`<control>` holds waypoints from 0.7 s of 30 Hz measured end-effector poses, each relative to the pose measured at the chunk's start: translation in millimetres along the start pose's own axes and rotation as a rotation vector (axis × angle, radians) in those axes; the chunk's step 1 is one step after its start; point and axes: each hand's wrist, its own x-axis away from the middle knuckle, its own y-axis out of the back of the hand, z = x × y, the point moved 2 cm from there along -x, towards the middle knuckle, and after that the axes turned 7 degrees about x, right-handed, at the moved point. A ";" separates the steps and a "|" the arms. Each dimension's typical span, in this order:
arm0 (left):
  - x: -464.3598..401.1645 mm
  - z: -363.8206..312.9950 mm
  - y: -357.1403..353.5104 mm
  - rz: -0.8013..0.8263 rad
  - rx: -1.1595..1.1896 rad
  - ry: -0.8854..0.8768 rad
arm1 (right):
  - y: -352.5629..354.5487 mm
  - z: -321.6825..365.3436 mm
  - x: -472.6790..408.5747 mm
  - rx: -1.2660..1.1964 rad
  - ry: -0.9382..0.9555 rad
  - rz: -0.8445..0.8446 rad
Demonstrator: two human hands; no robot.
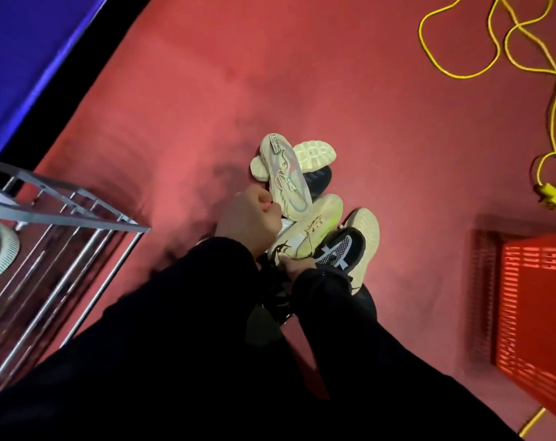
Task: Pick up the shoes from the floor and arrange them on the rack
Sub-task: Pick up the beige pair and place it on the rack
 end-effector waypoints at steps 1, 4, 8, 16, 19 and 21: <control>0.1 0.0 -1.2 0.025 -0.015 0.011 | 1.2 -3.3 -7.3 -0.053 0.002 -0.005; -0.5 1.3 -4.2 0.075 -0.018 0.036 | 10.0 4.2 20.6 -0.268 -0.043 0.144; 0.5 -8.0 -8.8 0.082 -0.038 0.060 | 25.1 2.8 57.6 -0.572 -0.031 0.141; 20.2 -6.7 -37.1 0.511 -0.081 0.298 | 54.7 -41.9 155.9 -0.615 0.229 0.222; 30.7 -0.3 -52.5 0.767 0.109 0.180 | 61.5 -26.8 159.2 -0.581 0.381 0.230; 30.6 -4.7 -51.9 0.750 0.132 0.101 | 68.0 -16.0 155.8 -0.556 0.442 0.241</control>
